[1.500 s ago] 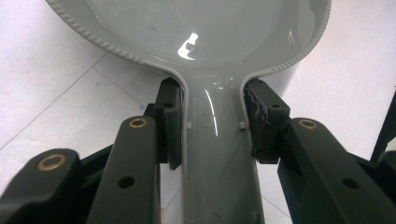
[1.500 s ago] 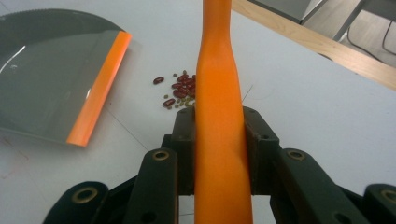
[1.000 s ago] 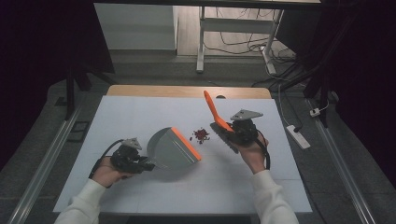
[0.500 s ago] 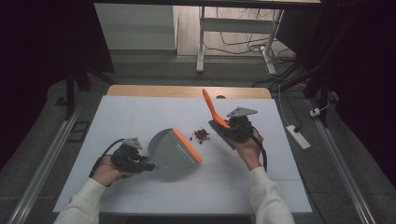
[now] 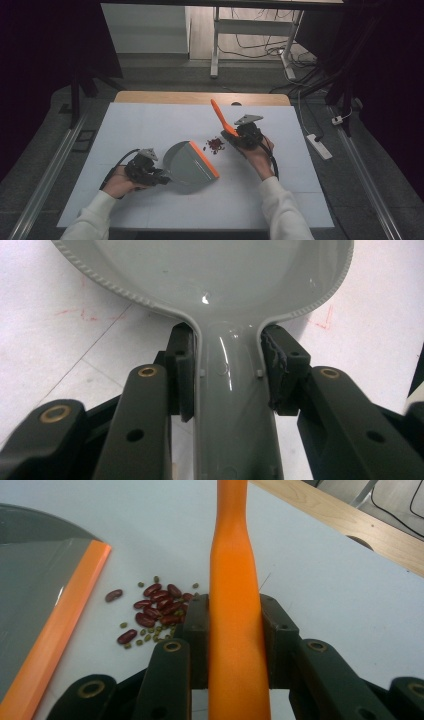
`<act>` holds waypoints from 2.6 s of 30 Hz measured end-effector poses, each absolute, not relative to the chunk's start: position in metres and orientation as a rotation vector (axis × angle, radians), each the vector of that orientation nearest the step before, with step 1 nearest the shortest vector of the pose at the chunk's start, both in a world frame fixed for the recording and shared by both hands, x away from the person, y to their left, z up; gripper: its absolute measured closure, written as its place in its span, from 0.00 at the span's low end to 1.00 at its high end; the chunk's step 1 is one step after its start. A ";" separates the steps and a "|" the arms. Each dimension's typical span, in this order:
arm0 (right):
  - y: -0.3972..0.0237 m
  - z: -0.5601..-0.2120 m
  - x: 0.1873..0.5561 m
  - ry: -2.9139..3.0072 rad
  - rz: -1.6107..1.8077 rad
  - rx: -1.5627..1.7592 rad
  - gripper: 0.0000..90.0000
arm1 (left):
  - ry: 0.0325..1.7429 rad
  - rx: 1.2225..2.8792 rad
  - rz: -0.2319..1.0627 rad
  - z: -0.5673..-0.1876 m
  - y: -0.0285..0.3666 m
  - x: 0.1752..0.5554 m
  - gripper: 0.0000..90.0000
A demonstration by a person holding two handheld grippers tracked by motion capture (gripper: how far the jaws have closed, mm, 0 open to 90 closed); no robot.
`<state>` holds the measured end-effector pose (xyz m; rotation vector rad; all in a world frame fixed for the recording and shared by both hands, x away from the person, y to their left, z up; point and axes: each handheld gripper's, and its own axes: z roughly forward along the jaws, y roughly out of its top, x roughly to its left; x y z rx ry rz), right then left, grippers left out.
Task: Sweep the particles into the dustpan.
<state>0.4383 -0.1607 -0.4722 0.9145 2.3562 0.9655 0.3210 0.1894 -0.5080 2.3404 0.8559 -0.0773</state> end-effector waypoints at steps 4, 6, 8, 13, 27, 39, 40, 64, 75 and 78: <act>-0.159 -0.474 0.446 2.356 0.961 0.923 0.78 | 0.859 2.339 -0.085 -0.508 0.187 0.323 0.68; -0.158 -0.476 0.450 2.360 0.961 0.921 0.78 | 0.861 2.338 -0.087 -0.508 0.187 0.325 0.68; -0.155 -0.478 0.453 2.365 0.950 0.921 0.78 | 0.870 2.336 -0.085 -0.508 0.187 0.325 0.68; -0.148 -0.483 0.457 2.390 0.947 0.898 0.78 | 0.872 2.330 -0.094 -0.508 0.187 0.327 0.68; -0.140 -0.485 0.454 2.411 0.947 0.863 0.78 | 0.879 2.327 -0.106 -0.508 0.187 0.328 0.68; -0.133 -0.485 0.448 2.433 0.963 0.835 0.78 | 0.879 2.334 -0.104 -0.509 0.186 0.328 0.68; -0.132 -0.485 0.447 2.434 0.957 0.825 0.78 | 0.880 2.333 -0.104 -0.509 0.186 0.328 0.68; -0.107 -0.487 0.432 2.487 0.996 0.732 0.78 | 0.869 2.347 -0.109 -0.510 0.185 0.329 0.68; -0.098 -0.488 0.424 2.516 1.009 0.700 0.78 | 0.869 2.347 -0.110 -0.510 0.185 0.329 0.68; -0.096 -0.487 0.421 2.530 1.019 0.687 0.78 | 0.869 2.347 -0.109 -0.510 0.185 0.329 0.68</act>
